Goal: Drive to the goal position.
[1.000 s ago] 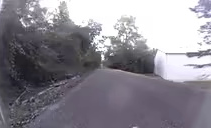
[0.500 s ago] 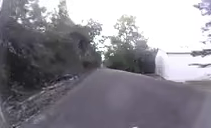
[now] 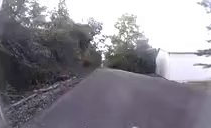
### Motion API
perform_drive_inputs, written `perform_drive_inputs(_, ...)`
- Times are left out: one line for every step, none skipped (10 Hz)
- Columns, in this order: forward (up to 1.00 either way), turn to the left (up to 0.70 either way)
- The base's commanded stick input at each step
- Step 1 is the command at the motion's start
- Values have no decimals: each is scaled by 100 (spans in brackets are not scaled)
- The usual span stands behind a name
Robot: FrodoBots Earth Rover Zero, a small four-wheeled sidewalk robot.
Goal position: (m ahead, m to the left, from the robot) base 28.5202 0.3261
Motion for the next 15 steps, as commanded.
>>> perform_drive_inputs(70, 0)
perform_drive_inputs(70, 0)
perform_drive_inputs(70, 0)
perform_drive_inputs(70, 0)
perform_drive_inputs(70, 0)
perform_drive_inputs(70, 0)
perform_drive_inputs(70, 0)
perform_drive_inputs(70, 0)
perform_drive_inputs(70, 0)
perform_drive_inputs(70, 0)
perform_drive_inputs(70, 1)
perform_drive_inputs(70, 2)
perform_drive_inputs(70, 2)
perform_drive_inputs(70, 1)
perform_drive_inputs(70, 0)
